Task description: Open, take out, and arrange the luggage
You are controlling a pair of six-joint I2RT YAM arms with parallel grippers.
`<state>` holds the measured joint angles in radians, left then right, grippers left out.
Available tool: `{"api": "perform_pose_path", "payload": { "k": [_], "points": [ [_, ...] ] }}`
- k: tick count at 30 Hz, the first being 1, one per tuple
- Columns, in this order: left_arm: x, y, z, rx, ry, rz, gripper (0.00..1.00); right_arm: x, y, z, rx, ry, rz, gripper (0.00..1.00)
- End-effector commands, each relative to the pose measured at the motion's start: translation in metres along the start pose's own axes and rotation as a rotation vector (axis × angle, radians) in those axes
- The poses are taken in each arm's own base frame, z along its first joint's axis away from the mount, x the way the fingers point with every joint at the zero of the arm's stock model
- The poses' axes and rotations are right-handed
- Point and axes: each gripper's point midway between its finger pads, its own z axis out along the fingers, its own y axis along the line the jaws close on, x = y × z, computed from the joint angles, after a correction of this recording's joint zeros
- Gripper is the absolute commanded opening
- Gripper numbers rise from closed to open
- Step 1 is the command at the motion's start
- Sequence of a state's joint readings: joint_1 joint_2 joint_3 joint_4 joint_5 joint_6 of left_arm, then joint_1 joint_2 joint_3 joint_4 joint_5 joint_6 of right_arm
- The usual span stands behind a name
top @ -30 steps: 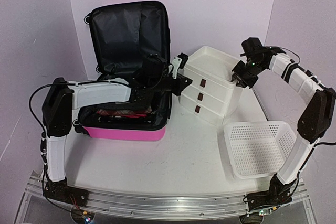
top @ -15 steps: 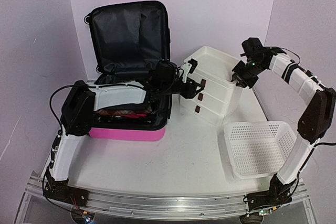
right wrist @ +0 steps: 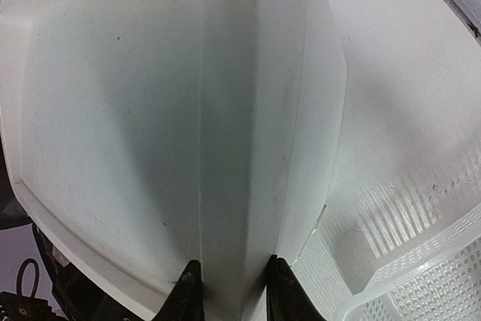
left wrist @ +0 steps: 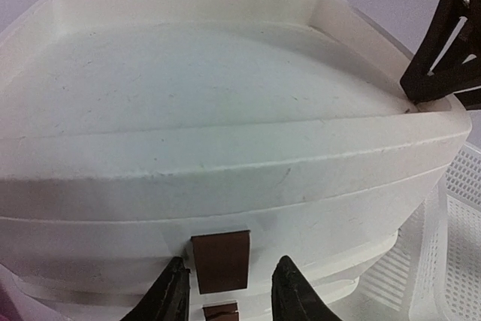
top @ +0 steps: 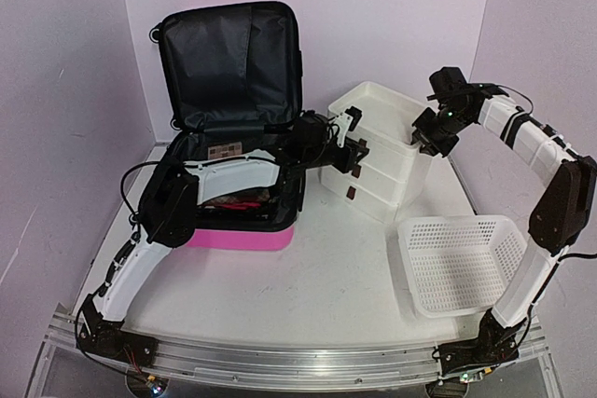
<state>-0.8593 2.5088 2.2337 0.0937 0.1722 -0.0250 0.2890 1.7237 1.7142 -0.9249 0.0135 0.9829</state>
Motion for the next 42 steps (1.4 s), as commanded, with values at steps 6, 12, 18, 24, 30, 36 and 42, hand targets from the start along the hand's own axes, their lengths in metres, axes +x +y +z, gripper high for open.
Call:
{"api": "perform_pose_path", "payload": {
  "k": [6,12,18,24,30,36,42],
  "points": [
    [-0.049,0.003,0.003,-0.033,-0.147,0.002,0.15,0.033,0.028,-0.009,-0.111,0.104,-0.026,0.0],
    [-0.066,-0.001,-0.011,-0.039,-0.156,-0.001,0.0,0.029,0.029,-0.008,-0.108,0.084,-0.013,0.0],
    [-0.082,-0.016,-0.041,0.002,-0.134,-0.014,0.0,0.022,0.027,-0.008,-0.092,0.044,-0.015,0.0],
    [-0.089,-0.036,-0.081,0.064,-0.097,-0.046,0.0,0.02,0.027,-0.003,-0.084,0.035,-0.013,0.0],
    [-0.069,-0.054,-0.11,0.144,-0.016,-0.127,0.0,0.016,0.027,-0.003,-0.081,0.018,-0.009,0.0],
    [-0.054,-0.067,-0.142,0.194,0.046,-0.193,0.04,0.014,0.027,-0.006,-0.084,0.007,-0.01,0.0],
    [-0.068,-0.063,-0.198,0.152,0.071,-0.167,0.53,0.016,0.029,-0.007,-0.09,0.013,-0.026,0.0]
  ]
}}
